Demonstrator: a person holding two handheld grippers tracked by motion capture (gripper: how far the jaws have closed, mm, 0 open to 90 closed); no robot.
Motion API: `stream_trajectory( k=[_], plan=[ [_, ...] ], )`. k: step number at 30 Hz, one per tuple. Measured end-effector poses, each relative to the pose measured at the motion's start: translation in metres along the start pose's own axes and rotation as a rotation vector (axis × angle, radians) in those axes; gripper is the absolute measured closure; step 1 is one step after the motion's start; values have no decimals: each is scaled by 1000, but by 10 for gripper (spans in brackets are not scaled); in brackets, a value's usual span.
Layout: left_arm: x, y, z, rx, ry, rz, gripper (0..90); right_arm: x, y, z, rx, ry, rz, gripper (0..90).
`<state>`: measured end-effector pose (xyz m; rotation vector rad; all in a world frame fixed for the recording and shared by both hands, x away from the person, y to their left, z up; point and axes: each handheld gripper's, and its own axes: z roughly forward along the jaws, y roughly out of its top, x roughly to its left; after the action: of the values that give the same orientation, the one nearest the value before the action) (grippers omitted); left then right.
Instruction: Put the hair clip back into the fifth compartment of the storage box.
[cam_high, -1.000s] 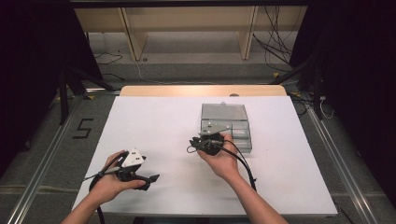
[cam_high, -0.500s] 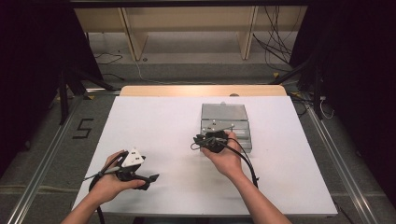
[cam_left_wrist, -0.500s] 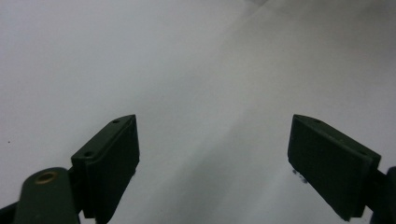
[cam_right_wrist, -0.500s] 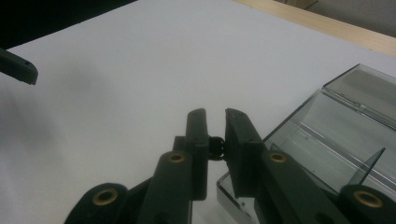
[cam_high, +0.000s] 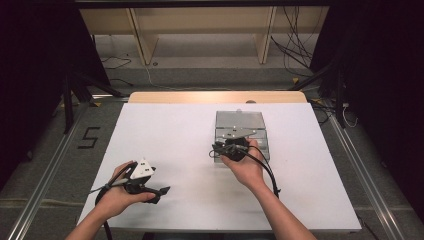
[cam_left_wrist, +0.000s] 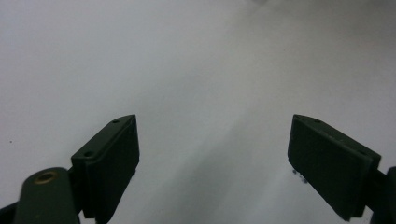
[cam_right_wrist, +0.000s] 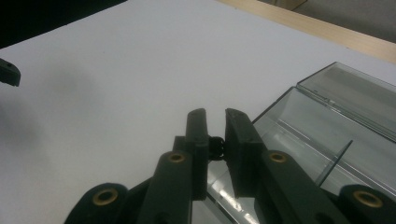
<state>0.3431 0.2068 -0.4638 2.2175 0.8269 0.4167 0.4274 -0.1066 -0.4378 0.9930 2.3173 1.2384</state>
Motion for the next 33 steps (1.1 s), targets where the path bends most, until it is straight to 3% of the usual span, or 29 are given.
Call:
stream_trajectory(
  k=[33],
  plan=[
    [1,0,0,-2,4,-8,161,-26,-2,-17,0,-60,25,806]
  ],
)
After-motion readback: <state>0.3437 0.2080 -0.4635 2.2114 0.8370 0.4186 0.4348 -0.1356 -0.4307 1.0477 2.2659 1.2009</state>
